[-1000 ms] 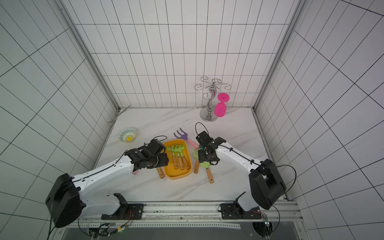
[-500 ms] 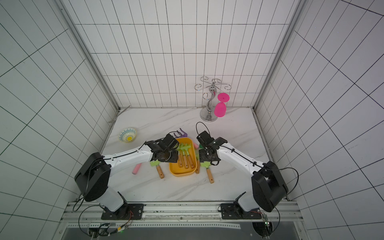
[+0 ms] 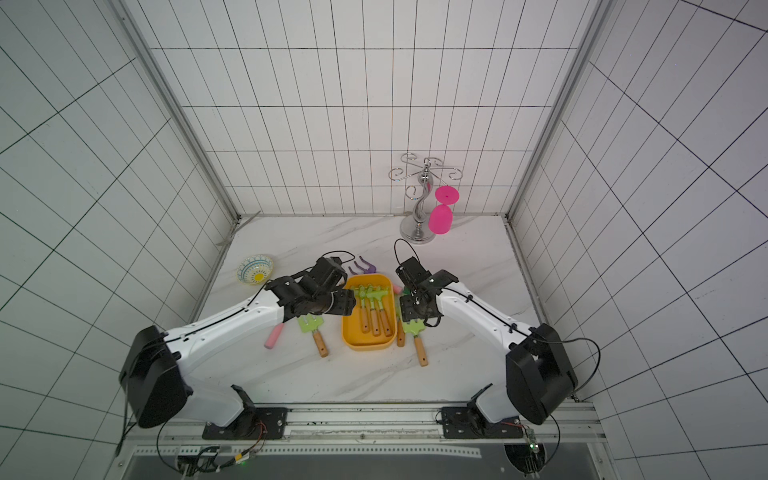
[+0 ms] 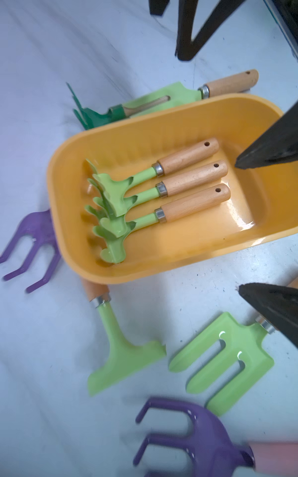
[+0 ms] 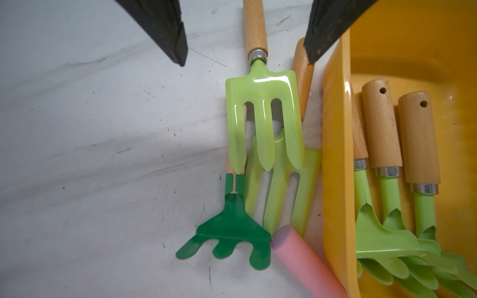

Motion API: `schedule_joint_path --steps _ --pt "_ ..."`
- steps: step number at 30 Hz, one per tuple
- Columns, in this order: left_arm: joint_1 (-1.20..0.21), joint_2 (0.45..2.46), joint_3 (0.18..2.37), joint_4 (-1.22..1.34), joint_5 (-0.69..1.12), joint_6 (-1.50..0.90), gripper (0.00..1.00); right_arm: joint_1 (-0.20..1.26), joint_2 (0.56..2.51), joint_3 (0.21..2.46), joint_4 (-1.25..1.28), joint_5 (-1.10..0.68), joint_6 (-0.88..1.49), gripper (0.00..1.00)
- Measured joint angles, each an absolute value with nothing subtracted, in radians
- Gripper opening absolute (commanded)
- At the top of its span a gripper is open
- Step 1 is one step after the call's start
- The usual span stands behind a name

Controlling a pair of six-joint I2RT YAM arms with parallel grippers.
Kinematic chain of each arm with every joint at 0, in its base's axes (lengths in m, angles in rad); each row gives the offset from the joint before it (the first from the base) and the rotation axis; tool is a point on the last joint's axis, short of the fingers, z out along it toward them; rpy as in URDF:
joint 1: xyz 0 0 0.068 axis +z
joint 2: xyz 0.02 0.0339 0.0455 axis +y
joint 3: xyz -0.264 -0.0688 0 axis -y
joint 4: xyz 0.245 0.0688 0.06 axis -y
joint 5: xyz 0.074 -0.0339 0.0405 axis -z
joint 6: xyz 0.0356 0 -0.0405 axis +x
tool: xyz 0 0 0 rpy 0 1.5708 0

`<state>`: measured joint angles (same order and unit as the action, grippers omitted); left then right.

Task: Put the rake into the storage box
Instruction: Pick up the rake at the center of the board.

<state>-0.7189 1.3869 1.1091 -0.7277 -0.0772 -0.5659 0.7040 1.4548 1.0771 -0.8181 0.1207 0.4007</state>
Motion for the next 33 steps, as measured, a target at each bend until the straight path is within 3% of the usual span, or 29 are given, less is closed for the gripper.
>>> schedule_joint_path --steps 5,10,19,33 --pt "-0.586 1.293 1.106 -0.705 -0.071 -0.651 0.75 0.687 1.458 1.078 -0.819 0.116 0.374 0.77" --pt "-0.475 1.389 1.095 -0.637 0.033 -0.814 0.72 0.682 1.464 1.079 -0.818 0.113 0.363 0.78" --pt "-0.473 1.607 1.218 -0.572 0.134 -1.164 0.72 0.653 1.448 1.077 -0.818 0.113 0.351 0.80" --pt "-0.470 1.769 1.386 -0.655 0.041 -1.495 0.72 0.608 1.410 1.067 -0.820 0.115 0.349 0.81"
